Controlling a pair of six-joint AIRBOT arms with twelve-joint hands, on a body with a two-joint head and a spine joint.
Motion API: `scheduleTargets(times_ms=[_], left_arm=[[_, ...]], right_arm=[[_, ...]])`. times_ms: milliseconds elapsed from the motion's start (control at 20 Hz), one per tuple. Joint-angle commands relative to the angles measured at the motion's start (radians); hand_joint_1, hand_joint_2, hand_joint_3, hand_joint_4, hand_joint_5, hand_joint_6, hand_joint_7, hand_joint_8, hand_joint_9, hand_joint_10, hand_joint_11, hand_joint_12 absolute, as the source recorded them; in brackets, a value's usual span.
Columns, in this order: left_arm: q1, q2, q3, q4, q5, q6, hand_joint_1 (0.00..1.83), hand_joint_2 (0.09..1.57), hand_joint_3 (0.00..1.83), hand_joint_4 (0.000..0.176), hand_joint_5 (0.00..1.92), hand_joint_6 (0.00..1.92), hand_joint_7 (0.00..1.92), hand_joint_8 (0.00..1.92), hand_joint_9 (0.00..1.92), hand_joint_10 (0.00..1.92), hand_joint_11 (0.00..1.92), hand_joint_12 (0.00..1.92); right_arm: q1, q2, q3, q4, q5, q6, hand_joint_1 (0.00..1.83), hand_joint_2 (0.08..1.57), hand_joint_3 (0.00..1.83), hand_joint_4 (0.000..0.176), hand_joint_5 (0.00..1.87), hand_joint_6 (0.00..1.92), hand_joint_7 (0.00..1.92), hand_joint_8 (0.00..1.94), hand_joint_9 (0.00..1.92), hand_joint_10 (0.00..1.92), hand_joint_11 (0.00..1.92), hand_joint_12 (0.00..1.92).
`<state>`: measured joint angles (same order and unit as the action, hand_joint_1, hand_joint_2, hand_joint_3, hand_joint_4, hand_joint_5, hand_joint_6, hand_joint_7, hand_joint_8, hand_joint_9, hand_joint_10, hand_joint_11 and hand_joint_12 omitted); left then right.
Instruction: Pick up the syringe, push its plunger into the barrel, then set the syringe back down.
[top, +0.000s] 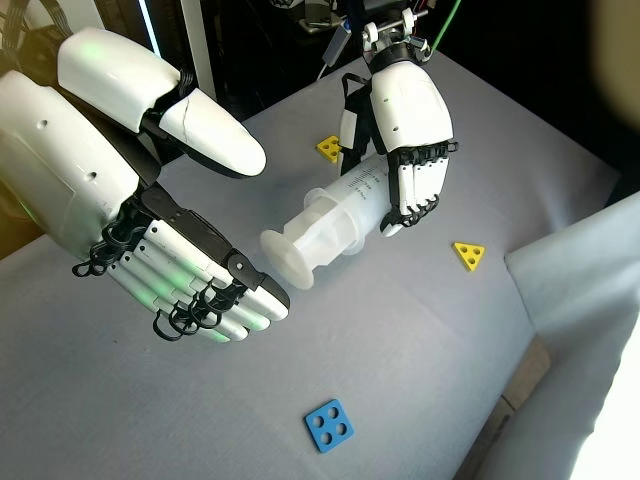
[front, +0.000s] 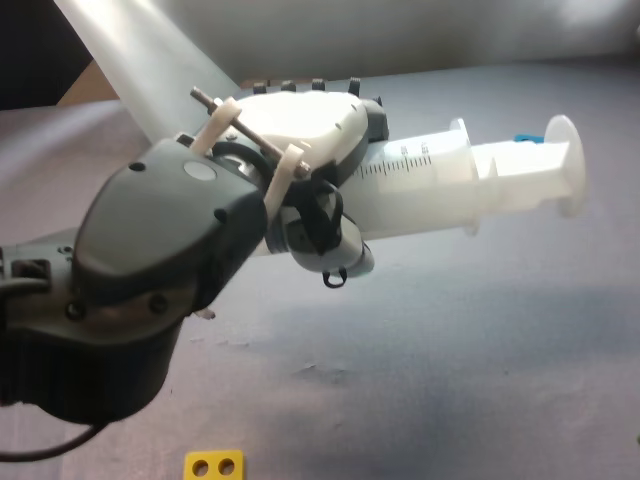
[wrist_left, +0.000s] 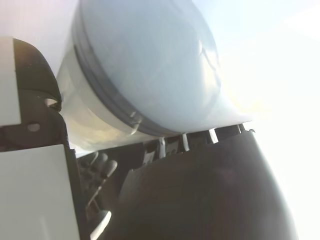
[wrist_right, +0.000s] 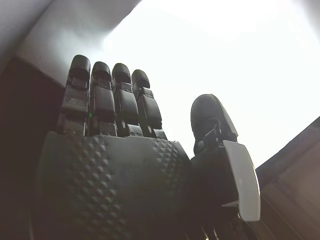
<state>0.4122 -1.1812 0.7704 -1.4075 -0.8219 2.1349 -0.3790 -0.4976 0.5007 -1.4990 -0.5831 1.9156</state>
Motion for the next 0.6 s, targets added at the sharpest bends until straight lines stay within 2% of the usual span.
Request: scheduleTargets(times_ms=[0, 150, 250, 350, 450, 550], left_arm=[[-0.022, 0.006, -0.002, 0.078, -0.037, 0.005, 1.37, 1.14, 0.0, 0.0, 0.87, 1.06, 0.95, 1.07, 0.82, 1.3, 0.71, 0.9], [-0.038, 0.006, -0.002, 0.069, -0.027, 0.018, 1.37, 1.14, 0.0, 0.0, 0.86, 1.06, 0.95, 1.06, 0.82, 1.31, 0.71, 0.91], [-0.047, 0.007, -0.006, 0.06, -0.026, 0.029, 1.37, 1.14, 0.0, 0.0, 0.86, 1.06, 0.95, 1.08, 0.82, 1.3, 0.71, 0.91], [-0.056, 0.008, -0.008, 0.051, -0.026, 0.037, 1.37, 1.14, 0.0, 0.0, 0.86, 1.05, 0.94, 1.09, 0.83, 1.3, 0.71, 0.91], [-0.064, 0.008, -0.008, 0.042, -0.026, 0.045, 1.37, 1.14, 0.0, 0.0, 0.88, 1.0, 0.94, 1.09, 0.83, 1.31, 0.7, 0.94], [-0.075, 0.008, -0.008, 0.033, -0.026, 0.056, 1.37, 1.15, 0.0, 0.0, 0.86, 1.03, 0.94, 1.1, 0.83, 1.32, 0.7, 0.96]], right_arm=[[0.005, 0.001, 0.0, -0.05, -0.017, 0.013, 0.0, 1.36, 0.0, 0.0, 0.07, 0.0, 0.06, 0.0, 0.03, 0.0, 0.0, 0.13], [-0.011, -0.004, 0.0, -0.013, -0.017, 0.026, 0.0, 1.37, 0.0, 0.0, 0.02, 0.0, 0.02, 0.0, 0.01, 0.0, 0.0, 0.13], [-0.015, -0.009, 0.0, -0.013, -0.017, 0.041, 0.0, 1.37, 0.0, 0.0, 0.0, 0.0, 0.0, 0.0, 0.0, 0.0, 0.0, 0.03], [-0.02, -0.016, 0.0, -0.003, -0.017, 0.046, 0.0, 1.38, 0.0, 0.0, 0.0, 0.0, 0.0, 0.0, 0.0, 0.0, 0.0, 0.03], [-0.02, -0.024, 0.0, 0.001, -0.017, 0.046, 0.0, 1.38, 0.0, 0.0, 0.0, 0.0, 0.01, 0.0, 0.01, 0.0, 0.0, 0.04], [-0.022, -0.038, 0.0, 0.002, -0.017, 0.046, 0.0, 1.38, 0.0, 0.0, 0.02, 0.0, 0.04, 0.0, 0.04, 0.0, 0.0, 0.16]])
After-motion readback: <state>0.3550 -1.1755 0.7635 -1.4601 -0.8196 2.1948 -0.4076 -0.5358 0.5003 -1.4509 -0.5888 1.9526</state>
